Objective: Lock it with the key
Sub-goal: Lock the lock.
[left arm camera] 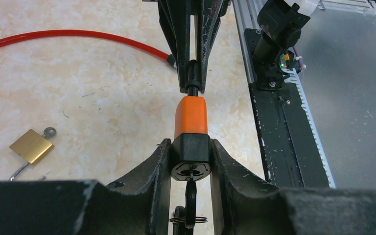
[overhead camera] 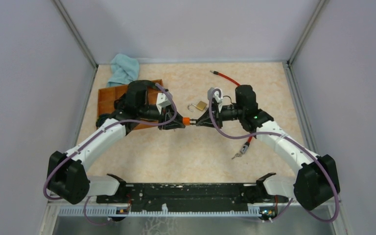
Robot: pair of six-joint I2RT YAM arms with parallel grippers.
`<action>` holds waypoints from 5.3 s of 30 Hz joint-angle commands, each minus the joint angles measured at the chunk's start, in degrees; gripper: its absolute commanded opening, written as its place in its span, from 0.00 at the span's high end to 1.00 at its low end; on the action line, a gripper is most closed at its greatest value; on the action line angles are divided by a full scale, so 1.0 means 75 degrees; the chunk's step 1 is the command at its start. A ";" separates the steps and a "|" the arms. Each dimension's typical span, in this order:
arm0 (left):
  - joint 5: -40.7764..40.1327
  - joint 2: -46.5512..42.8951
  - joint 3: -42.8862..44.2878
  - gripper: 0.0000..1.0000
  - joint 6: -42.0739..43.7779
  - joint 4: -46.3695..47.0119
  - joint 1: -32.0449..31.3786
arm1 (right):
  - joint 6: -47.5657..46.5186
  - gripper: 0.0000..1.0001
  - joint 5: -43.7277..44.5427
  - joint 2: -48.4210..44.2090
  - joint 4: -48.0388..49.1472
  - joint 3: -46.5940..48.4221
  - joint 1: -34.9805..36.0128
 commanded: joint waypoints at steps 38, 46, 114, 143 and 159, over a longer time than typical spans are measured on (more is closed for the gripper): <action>0.0029 0.0192 0.0160 1.00 -0.0054 0.1199 -0.0286 | 0.2138 1.00 -0.0140 0.0609 0.3045 -0.0311 0.1059; 0.0041 0.0265 0.0032 1.00 -0.0007 0.1233 -0.0407 | 0.2219 1.00 -0.0138 0.0667 0.3129 -0.0230 0.1193; -0.0555 -0.0255 -0.1184 1.00 0.0690 0.0953 -0.0461 | 0.0328 1.00 -0.0400 -0.0486 0.0985 -0.0142 0.0439; -0.0531 0.0254 -0.1583 1.00 -0.0057 0.2004 -0.0548 | 0.1274 1.00 -0.0803 -0.0187 0.1447 0.0591 0.0878; -0.0487 0.0457 -0.1793 1.00 -0.0124 0.2359 -0.0810 | 0.1387 1.00 -0.0633 0.0046 0.1488 0.1007 0.1065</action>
